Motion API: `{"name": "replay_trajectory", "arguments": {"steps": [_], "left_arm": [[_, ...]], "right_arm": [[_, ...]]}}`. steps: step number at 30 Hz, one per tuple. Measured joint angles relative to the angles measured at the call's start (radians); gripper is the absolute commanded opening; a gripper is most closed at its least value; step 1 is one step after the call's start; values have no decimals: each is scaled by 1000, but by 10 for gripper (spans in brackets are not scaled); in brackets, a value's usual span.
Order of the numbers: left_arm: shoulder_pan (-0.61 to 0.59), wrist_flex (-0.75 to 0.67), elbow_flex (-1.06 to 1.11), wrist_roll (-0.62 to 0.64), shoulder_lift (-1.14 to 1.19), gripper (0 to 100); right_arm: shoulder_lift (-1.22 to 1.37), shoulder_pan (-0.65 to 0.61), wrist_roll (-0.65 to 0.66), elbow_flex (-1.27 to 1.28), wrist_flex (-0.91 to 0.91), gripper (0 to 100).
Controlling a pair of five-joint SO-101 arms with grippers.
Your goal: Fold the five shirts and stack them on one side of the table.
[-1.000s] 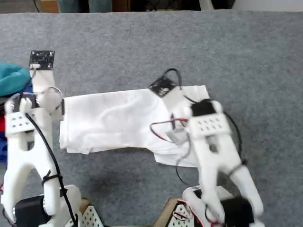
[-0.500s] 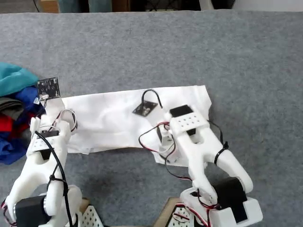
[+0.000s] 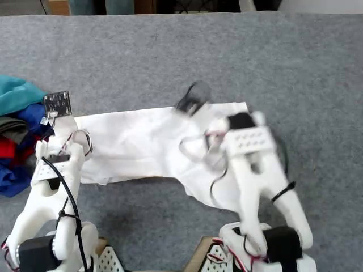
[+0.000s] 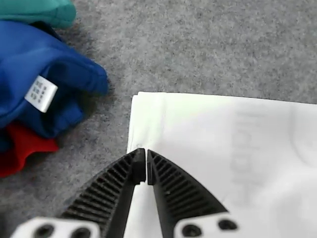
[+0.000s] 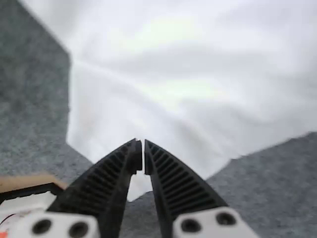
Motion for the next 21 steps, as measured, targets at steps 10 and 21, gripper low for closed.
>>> {"name": "replay_trajectory", "arguments": {"steps": [10,21], "left_arm": [[104,124,-304,0,147,32],[52,44,-566,0,657,28]], "right_arm": [[592,97,-31,-729,103,14],[1163,230,-15,-1246,140,15]]}}
